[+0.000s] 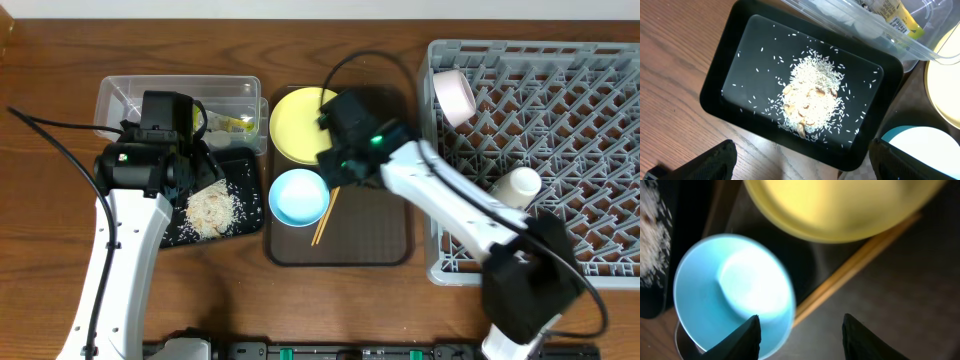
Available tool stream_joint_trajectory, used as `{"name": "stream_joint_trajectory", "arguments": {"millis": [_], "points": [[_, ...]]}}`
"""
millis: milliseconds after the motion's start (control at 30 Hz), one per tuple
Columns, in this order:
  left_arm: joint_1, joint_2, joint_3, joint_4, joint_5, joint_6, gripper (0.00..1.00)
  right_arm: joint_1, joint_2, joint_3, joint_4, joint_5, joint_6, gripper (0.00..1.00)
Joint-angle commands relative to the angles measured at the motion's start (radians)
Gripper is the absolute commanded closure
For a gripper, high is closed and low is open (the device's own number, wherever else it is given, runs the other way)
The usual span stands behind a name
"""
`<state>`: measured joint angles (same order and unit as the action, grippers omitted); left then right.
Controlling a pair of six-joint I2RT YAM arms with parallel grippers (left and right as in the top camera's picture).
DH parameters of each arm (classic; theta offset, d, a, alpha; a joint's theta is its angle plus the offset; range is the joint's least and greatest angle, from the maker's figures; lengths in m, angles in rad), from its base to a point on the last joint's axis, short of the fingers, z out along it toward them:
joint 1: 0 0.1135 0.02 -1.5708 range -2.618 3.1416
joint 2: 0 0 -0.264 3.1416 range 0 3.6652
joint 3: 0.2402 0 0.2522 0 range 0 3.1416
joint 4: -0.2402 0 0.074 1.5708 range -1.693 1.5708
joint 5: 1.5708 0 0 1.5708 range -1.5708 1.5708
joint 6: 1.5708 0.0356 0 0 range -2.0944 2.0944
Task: Sort waste into correct bins and load items into the dishwasher rack
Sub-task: 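Reach the right gripper to the blue bowl and grasp its rim, then carry the blue bowl into the dish rack and stand it upright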
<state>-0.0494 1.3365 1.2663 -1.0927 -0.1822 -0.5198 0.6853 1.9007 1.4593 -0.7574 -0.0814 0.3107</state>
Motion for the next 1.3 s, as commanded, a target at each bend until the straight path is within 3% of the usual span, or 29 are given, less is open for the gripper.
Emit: {"name": "stream_joint_trajectory", "arguments": {"millis": [0, 200, 400, 567, 800, 1000, 1267], "points": [[0.004, -0.018, 0.006, -0.002, 0.002, -0.002, 0.13, 0.039, 0.053, -0.001, -0.002, -0.020, 0.047, 0.55], [0.004, -0.018, 0.005, -0.002, 0.002, -0.002, 0.13, 0.048, 0.138, -0.001, -0.002, -0.003, 0.110, 0.67], [0.004, -0.018, 0.006, -0.002, 0.002, -0.002, 0.13, 0.042, 0.150, 0.000, 0.003, 0.014, 0.111, 0.98], [0.004, -0.018, 0.006, -0.002, 0.002, -0.002, 0.13, -0.001, 0.090, 0.012, 0.001, 0.033, 0.092, 0.99], [0.004, -0.018, 0.006, -0.002, 0.002, -0.002, 0.13, -0.164, -0.150, 0.014, -0.002, 0.167, 0.038, 0.99], [0.004, -0.018, 0.006, -0.002, 0.002, -0.002, 0.13, -0.330, -0.323, 0.014, 0.015, 0.430, -0.167, 0.99], [0.004, -0.018, 0.006, -0.002, 0.002, -0.002, 0.13, -0.522, -0.309, 0.013, 0.223, 0.851, -0.510, 0.99]]}}
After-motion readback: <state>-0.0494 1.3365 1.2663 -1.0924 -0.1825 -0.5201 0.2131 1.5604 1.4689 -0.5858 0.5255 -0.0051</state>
